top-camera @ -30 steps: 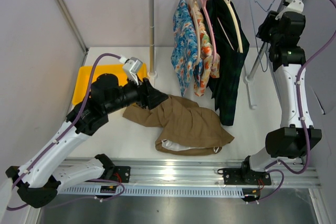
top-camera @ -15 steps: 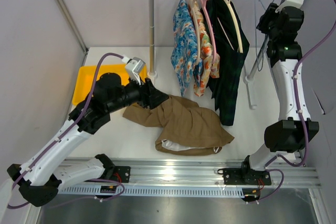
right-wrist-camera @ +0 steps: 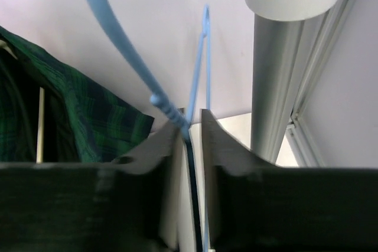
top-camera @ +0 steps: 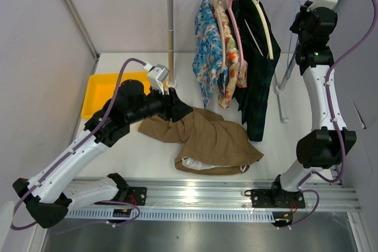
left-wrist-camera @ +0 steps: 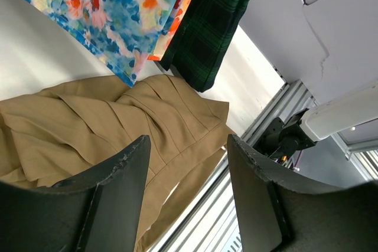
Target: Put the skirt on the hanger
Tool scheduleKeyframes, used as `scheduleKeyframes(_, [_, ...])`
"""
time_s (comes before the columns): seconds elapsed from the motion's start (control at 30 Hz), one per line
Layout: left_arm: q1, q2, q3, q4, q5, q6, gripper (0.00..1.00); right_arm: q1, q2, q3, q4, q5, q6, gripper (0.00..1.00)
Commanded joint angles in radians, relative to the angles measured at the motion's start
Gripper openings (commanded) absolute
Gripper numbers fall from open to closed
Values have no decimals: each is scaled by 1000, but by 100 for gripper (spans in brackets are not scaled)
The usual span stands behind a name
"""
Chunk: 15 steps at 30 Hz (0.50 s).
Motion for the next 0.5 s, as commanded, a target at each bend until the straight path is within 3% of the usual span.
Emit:
scheduleKeyframes(0.0, [-5,4,6,19,-7,30,60,7,-3,6,80,28,-23,15])
scheduleKeyframes(0.2, [-5,6,-10,28,-7,30,60,7,-13,12,93,13,-29,0])
scheduleKeyframes(0.47, [-5,-4,-13,23,-10,41,60,-4,-59,9,116,-78,-9,0])
